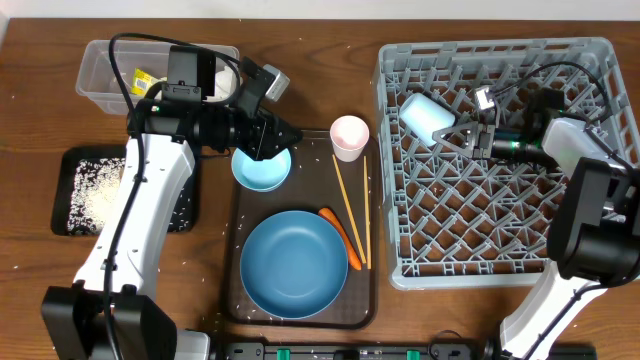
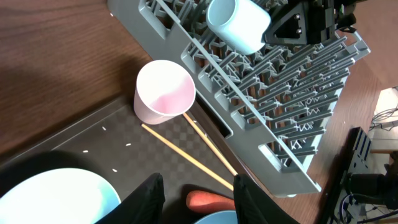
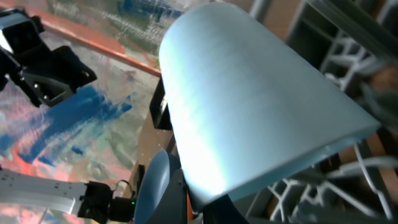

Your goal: Sort waste into correct bins and load items into the dishwasher rack

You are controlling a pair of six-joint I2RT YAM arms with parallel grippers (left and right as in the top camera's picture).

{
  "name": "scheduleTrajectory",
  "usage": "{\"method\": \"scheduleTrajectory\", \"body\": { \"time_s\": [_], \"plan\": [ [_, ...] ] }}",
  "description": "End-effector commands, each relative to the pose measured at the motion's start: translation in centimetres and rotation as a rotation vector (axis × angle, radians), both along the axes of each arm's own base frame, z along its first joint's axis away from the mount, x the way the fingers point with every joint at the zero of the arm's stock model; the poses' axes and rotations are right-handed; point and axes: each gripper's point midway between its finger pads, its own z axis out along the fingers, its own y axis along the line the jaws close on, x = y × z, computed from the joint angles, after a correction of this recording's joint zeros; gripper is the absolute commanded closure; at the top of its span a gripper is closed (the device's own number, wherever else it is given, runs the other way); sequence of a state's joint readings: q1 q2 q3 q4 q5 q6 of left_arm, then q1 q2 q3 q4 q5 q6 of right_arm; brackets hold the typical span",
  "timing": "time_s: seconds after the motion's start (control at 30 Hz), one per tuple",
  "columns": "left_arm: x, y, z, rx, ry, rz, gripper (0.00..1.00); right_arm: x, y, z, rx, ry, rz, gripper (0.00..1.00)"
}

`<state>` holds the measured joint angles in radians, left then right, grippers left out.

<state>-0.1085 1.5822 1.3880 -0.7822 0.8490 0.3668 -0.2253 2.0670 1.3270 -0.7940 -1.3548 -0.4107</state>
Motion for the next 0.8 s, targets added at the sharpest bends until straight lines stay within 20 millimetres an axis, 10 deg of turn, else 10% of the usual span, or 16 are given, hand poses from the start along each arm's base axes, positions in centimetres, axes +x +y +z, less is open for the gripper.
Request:
{"method": "scheduleTrajectory", "body": {
  "time_s": [0.0,0.23,0.43,0.77],
  "plan": [
    [0.1,0.0,1.0,0.003,-0.034,-0.003,0.62,-0.3,-1.4,-1.5,-0.077,0.061,-0.034,0.97],
    [0.1,0.0,1.0,0.003,-0.034,-0.003,0.62,-1.7,-2.2,-2.7,-0.124,0.179,-0.045,0.96],
    [0.1,0.0,1.0,0.003,-0.034,-0.003,0.62,-2.5,-2.0,-2.2,-0.117,0.226,-0.039,0.64],
    [0.2,0.0,1.0,0.003,-0.034,-0.003,0.62,-3.3,-1.9,5.2,-0.162,0.075,-0.067,0.24]
  ]
}}
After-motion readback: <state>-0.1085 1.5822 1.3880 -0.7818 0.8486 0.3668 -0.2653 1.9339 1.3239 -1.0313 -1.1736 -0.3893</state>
